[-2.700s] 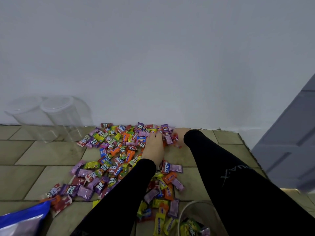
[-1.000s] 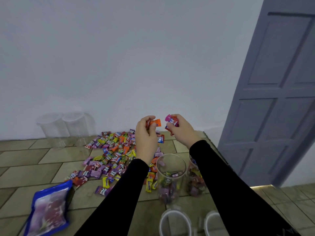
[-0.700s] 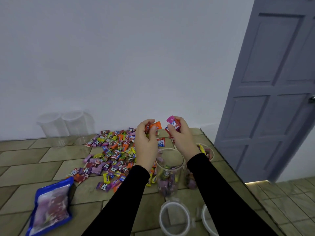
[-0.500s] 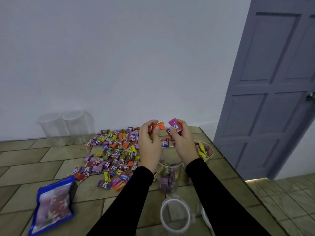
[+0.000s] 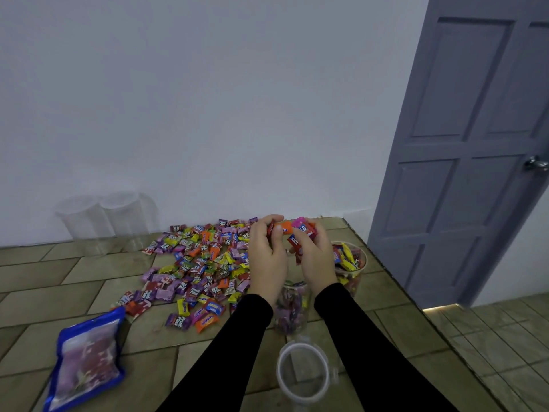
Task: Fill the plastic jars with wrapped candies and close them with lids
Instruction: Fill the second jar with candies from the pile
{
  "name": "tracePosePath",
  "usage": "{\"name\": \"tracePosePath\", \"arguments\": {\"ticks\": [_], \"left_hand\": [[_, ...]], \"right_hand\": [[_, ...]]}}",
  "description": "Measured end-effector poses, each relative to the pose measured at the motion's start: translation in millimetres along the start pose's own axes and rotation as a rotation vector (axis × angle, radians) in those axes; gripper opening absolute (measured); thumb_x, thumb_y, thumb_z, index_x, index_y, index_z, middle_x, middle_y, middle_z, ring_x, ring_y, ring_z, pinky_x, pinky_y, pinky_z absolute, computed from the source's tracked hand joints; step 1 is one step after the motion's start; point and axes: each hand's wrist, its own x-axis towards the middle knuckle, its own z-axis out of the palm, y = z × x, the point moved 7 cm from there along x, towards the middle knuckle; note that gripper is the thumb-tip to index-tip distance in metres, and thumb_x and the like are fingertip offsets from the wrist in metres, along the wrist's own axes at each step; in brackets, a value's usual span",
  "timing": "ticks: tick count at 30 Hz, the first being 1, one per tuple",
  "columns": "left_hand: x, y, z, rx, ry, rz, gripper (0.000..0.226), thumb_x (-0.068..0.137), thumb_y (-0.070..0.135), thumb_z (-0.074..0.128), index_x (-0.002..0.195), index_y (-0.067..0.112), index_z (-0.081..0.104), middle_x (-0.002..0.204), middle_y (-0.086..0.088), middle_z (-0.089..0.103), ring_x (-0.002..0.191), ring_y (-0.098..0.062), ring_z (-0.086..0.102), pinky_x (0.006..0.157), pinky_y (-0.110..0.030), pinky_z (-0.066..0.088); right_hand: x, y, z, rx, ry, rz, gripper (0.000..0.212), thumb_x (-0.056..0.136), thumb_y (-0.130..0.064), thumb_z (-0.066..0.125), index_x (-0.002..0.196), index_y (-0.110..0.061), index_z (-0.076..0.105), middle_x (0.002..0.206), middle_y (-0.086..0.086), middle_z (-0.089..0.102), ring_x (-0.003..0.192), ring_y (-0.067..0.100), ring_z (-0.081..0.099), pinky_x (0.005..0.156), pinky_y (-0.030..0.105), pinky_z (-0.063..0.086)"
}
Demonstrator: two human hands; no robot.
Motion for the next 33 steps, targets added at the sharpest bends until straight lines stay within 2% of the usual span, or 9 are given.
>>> {"name": "tracePosePath", "arguments": {"ticks": [4, 9, 12, 17, 20, 24, 26, 30, 33], "left_hand": [[-1, -2, 0, -0.069, -0.001, -0.06, 0.016, 0.101, 0.015, 0.042, 0.106, 0.021, 0.055, 0.106, 0.002, 0.058, 0.094, 0.001, 0.053, 0.076, -0.006, 0.04], [-2, -4, 0, -0.123, -0.011, -0.101, 0.019, 0.102, 0.021, 0.041, 0.104, 0.015, 0.059, 0.094, 0.003, 0.062, 0.081, -0.002, 0.059, 0.069, -0.014, 0.047], [-2, -8, 1, -0.13, -0.029, -0.141, 0.022, 0.101, 0.03, 0.043, 0.102, 0.016, 0.06, 0.09, 0.004, 0.063, 0.081, -0.009, 0.06, 0.071, -0.023, 0.049], [-3, -7, 1, -0.124, -0.022, -0.164, 0.025, 0.099, 0.033, 0.046, 0.099, 0.013, 0.061, 0.081, 0.006, 0.061, 0.068, 0.001, 0.056, 0.062, -0.013, 0.045], [-3, -10, 0, -0.118, -0.012, -0.194, 0.026, 0.098, 0.037, 0.047, 0.097, 0.015, 0.061, 0.07, 0.012, 0.055, 0.061, -0.003, 0.051, 0.061, -0.024, 0.048], [-3, -9, -1, -0.121, 0.014, -0.191, 0.027, 0.098, 0.035, 0.049, 0.089, 0.012, 0.061, 0.069, 0.004, 0.056, 0.06, -0.007, 0.049, 0.055, -0.02, 0.04], [-3, -9, -2, -0.123, 0.02, -0.197, 0.028, 0.098, 0.034, 0.049, 0.082, 0.014, 0.06, 0.063, 0.002, 0.052, 0.055, -0.007, 0.045, 0.052, -0.022, 0.036], [-3, -12, -2, -0.135, 0.017, -0.232, 0.032, 0.097, 0.037, 0.049, 0.079, 0.013, 0.059, 0.067, -0.005, 0.055, 0.062, -0.016, 0.05, 0.057, -0.034, 0.042], [-2, -11, -2, -0.15, 0.013, -0.225, 0.031, 0.099, 0.034, 0.047, 0.079, 0.013, 0.059, 0.068, -0.005, 0.056, 0.064, -0.017, 0.051, 0.06, -0.033, 0.041]], "right_hand": [[-1, -3, -2, 0.028, 0.011, -0.004, 0.013, 0.089, -0.006, 0.057, 0.084, -0.017, 0.061, 0.076, -0.003, 0.063, 0.072, 0.014, 0.057, 0.064, 0.026, 0.046], [1, 1, -5, -0.006, 0.033, 0.005, 0.021, 0.084, -0.003, 0.058, 0.071, -0.019, 0.061, 0.068, -0.004, 0.058, 0.071, 0.018, 0.052, 0.062, 0.029, 0.041], [0, 1, -4, 0.001, 0.016, -0.006, 0.021, 0.079, 0.0, 0.056, 0.068, -0.017, 0.062, 0.067, -0.002, 0.059, 0.072, 0.02, 0.055, 0.065, 0.032, 0.047], [-2, -1, -4, -0.048, 0.004, -0.007, 0.021, 0.082, 0.003, 0.052, 0.068, -0.011, 0.06, 0.063, 0.0, 0.055, 0.063, 0.015, 0.05, 0.054, 0.024, 0.042], [-2, -1, -3, -0.08, 0.004, -0.008, 0.025, 0.085, 0.004, 0.05, 0.068, -0.011, 0.061, 0.058, -0.003, 0.055, 0.054, 0.009, 0.049, 0.047, 0.019, 0.041], [-2, -7, -1, -0.079, -0.004, -0.052, 0.015, 0.083, 0.01, 0.05, 0.077, 0.003, 0.062, 0.064, 0.004, 0.058, 0.053, 0.004, 0.051, 0.05, 0.015, 0.044], [-1, -6, -1, -0.061, -0.008, -0.05, 0.018, 0.082, 0.01, 0.052, 0.074, -0.001, 0.062, 0.063, 0.003, 0.059, 0.054, 0.005, 0.052, 0.05, 0.015, 0.045], [1, 0, -2, -0.09, -0.007, -0.049, 0.014, 0.075, -0.007, 0.056, 0.065, -0.013, 0.064, 0.066, 0.002, 0.063, 0.068, 0.016, 0.058, 0.063, 0.029, 0.047], [0, -3, -3, -0.101, -0.004, -0.059, 0.023, 0.081, 0.006, 0.054, 0.066, -0.01, 0.063, 0.064, 0.001, 0.062, 0.063, 0.011, 0.056, 0.059, 0.022, 0.046]]}}
